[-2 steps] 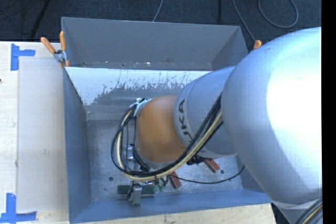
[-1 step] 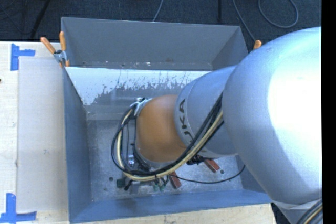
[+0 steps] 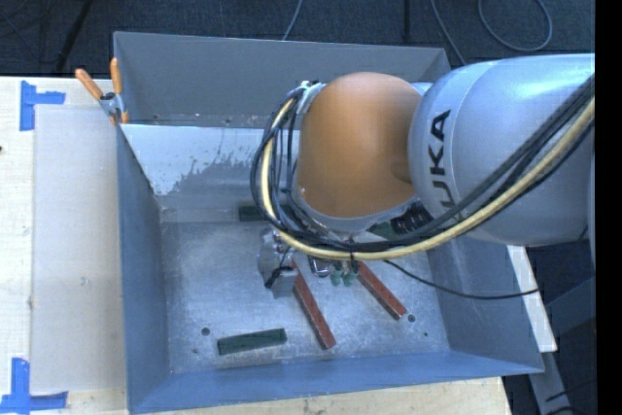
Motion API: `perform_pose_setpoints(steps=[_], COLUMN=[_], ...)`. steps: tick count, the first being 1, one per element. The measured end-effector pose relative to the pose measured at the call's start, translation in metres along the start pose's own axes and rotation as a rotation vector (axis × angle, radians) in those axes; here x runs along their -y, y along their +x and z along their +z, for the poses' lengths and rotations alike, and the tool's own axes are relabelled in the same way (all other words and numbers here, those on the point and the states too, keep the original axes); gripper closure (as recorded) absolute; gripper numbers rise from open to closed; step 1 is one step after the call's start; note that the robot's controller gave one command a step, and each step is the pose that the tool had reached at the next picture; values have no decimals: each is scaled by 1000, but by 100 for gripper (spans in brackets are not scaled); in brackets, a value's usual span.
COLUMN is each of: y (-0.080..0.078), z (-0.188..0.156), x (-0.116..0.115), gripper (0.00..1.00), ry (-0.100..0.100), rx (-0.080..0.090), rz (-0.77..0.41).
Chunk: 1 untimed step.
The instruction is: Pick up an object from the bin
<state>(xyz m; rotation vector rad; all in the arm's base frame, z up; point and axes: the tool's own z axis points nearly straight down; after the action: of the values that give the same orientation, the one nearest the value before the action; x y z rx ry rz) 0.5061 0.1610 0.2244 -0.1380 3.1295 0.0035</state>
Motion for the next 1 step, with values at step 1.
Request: perform_pose_setpoints(steps=[1], y=[2], z=[5], x=[0], gripper=[0], ry=[2], rx=[-9], rz=[-2])
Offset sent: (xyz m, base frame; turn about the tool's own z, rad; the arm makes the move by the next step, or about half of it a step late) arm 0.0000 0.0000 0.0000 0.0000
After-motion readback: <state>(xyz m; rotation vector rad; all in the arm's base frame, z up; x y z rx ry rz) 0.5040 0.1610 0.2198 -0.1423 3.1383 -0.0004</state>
